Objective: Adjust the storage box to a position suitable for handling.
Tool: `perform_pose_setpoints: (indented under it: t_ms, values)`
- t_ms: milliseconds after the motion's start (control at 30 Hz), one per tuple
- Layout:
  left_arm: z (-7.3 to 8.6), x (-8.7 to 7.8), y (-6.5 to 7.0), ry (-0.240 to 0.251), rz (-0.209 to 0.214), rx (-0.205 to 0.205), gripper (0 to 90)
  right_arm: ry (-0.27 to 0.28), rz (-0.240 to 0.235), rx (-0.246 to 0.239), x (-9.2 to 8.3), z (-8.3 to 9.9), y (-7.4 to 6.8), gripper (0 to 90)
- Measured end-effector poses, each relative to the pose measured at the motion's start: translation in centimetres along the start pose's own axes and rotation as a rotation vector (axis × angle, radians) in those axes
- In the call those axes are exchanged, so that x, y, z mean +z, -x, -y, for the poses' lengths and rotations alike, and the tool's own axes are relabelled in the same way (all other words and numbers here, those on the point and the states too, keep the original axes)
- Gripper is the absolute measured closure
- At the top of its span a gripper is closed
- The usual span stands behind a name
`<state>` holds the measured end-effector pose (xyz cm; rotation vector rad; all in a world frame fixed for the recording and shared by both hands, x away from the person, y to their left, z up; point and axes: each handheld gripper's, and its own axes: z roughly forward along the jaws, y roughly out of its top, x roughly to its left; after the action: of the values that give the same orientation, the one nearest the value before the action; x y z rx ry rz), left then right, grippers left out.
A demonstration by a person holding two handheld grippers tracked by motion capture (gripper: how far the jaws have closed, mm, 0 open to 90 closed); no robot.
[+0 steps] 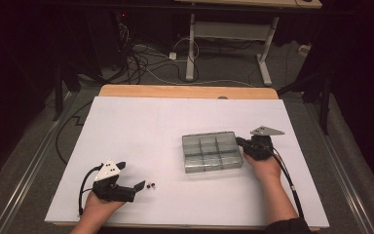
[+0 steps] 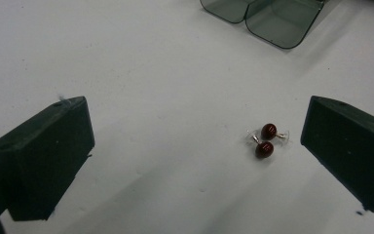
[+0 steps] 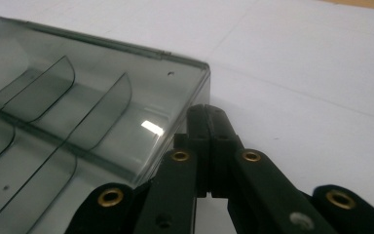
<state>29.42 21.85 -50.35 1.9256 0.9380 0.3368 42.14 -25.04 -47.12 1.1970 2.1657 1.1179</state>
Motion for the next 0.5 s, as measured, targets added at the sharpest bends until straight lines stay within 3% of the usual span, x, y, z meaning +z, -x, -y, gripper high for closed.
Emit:
perform_pose_setpoints:
  t_ms: [267,500]
  values:
    - [0.0,-0.2,-0.2,0.011,0.016,-0.022,0.0,-0.02,-0.047,-0.061,-0.6,1.0,-3.3,90.0]
    - [-0.1,-0.2,-0.3,0.026,0.026,-0.032,0.0,-0.015,-0.092,-0.081,-1.5,1.7,-5.8,90.0]
